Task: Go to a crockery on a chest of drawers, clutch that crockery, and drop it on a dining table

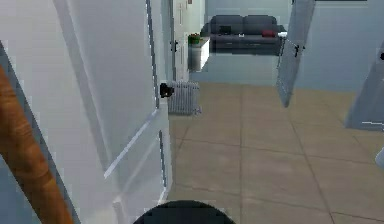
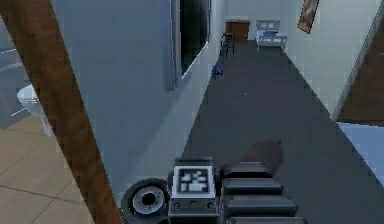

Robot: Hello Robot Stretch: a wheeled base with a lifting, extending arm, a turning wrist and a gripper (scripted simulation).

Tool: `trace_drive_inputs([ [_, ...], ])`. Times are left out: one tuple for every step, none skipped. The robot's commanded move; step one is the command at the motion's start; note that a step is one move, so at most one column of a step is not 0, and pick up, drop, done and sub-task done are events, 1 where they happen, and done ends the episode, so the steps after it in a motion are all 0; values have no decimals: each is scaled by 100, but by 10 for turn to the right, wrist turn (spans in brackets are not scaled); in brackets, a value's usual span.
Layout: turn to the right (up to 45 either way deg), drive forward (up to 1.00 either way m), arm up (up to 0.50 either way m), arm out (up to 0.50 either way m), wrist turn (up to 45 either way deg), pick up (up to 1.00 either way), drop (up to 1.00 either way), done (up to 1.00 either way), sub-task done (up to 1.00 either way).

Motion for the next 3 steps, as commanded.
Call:
trace_drive_inputs([
  [60,0,0,0,0,0,0,0,0],
  [30,0,0,0,0,0,0,0,0],
  [0,45,0,0,0,0,0,0,0],
])
